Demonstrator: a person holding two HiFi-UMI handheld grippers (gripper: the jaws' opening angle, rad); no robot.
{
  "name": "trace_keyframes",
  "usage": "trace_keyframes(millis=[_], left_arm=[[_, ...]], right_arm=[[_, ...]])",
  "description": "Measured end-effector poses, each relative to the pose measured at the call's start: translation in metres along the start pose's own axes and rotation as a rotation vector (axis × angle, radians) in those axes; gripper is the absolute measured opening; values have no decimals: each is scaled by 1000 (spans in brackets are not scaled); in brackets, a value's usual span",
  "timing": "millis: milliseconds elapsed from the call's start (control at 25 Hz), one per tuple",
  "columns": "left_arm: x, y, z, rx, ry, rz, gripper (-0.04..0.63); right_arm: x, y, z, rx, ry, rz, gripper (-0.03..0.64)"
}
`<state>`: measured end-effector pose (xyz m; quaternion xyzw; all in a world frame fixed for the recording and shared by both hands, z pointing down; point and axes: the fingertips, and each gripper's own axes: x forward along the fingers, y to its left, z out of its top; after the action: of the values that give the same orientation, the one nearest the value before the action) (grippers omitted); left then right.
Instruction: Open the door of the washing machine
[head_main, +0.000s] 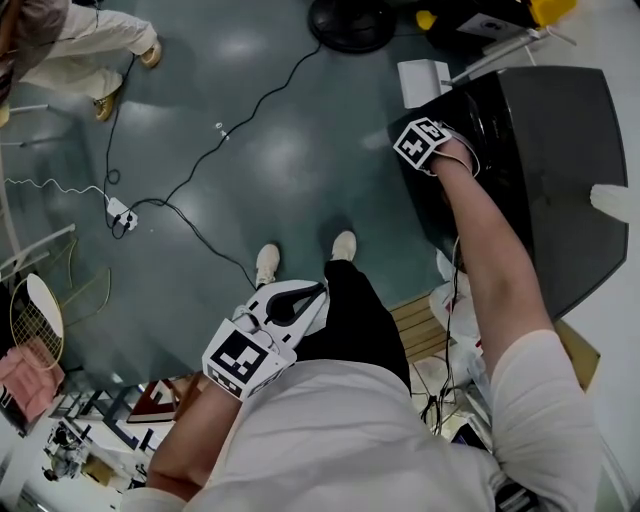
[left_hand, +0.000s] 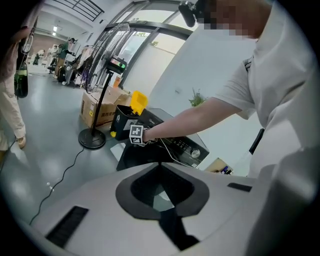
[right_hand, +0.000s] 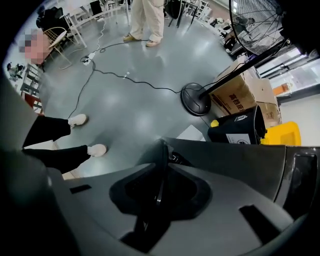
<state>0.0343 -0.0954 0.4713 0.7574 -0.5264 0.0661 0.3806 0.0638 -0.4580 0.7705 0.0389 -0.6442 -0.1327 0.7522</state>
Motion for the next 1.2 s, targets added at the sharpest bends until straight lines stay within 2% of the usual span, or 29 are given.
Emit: trace_keyframes(millis=[160, 800, 1200], left_arm=[[-8, 3, -3, 0, 6, -8, 20], [-39, 9, -4, 48, 6, -41, 20], [-64, 15, -14, 69, 27, -78, 20]], right_arm=[[-5, 14, 9, 2, -25, 27, 78], [-26, 85, 35, -104, -45, 62, 74], [-39, 137, 47, -107, -77, 95, 66]])
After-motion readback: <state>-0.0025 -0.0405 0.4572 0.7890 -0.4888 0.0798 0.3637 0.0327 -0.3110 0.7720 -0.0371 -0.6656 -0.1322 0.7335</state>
